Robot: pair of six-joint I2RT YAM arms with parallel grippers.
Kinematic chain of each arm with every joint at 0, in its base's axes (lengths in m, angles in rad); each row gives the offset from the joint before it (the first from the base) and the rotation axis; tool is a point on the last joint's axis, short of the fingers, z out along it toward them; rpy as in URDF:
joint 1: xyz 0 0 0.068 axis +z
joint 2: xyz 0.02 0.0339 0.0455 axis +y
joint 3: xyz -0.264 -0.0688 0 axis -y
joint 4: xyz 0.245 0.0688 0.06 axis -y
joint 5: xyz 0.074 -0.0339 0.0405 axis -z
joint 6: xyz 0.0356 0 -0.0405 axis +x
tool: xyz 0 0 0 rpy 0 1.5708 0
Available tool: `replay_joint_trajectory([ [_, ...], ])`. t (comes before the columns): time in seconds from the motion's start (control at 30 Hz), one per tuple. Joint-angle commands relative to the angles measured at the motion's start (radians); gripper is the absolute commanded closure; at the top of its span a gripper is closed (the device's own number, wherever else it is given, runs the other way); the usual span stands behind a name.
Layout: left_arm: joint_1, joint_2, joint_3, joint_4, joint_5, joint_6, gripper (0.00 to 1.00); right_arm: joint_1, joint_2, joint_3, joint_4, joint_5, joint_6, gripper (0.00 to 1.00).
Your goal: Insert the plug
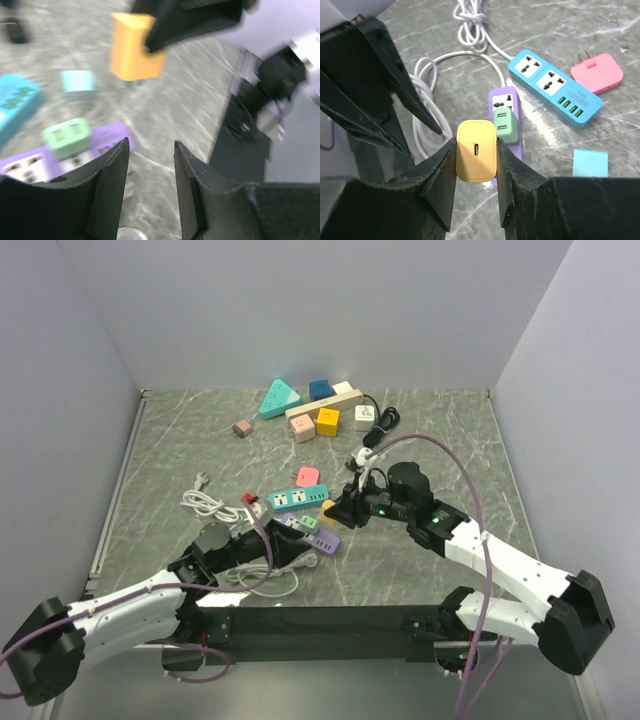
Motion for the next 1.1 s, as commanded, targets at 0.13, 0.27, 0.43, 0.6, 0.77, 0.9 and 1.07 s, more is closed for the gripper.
replay_joint_trajectory([
  [0.13, 0.147, -0.102, -0.05, -0.057, -0.259, -0.158, 0.51, 0.027, 0.119, 0.073, 0.175, 0.116, 0.003, 1.0],
  [0.27, 0.23, -0.038, -0.04, -0.079, -0.28, -0.236, 0.53, 0.076, 0.188, 0.105, 0.221, 0.137, -0.038, 1.0],
  [0.43, 0.278, 0.042, -0.038, -0.079, -0.285, -0.277, 0.54, 0.107, 0.304, 0.147, 0.267, 0.153, -0.072, 1.0],
  [0.6, 0.289, 0.087, -0.034, -0.099, -0.311, -0.297, 0.55, 0.13, 0.412, 0.199, 0.267, 0.16, -0.11, 1.0],
  [0.77, 0.292, 0.15, -0.032, -0.071, -0.291, -0.3, 0.55, 0.159, 0.484, 0.253, 0.261, 0.166, -0.149, 1.0],
  [0.9, 0.293, 0.218, -0.027, -0.036, -0.279, -0.302, 0.55, 0.17, 0.544, 0.282, 0.247, 0.176, -0.173, 1.0],
  [1.07, 0.293, 0.272, -0.021, 0.007, -0.269, -0.294, 0.55, 0.171, 0.584, 0.291, 0.239, 0.183, -0.195, 1.0],
])
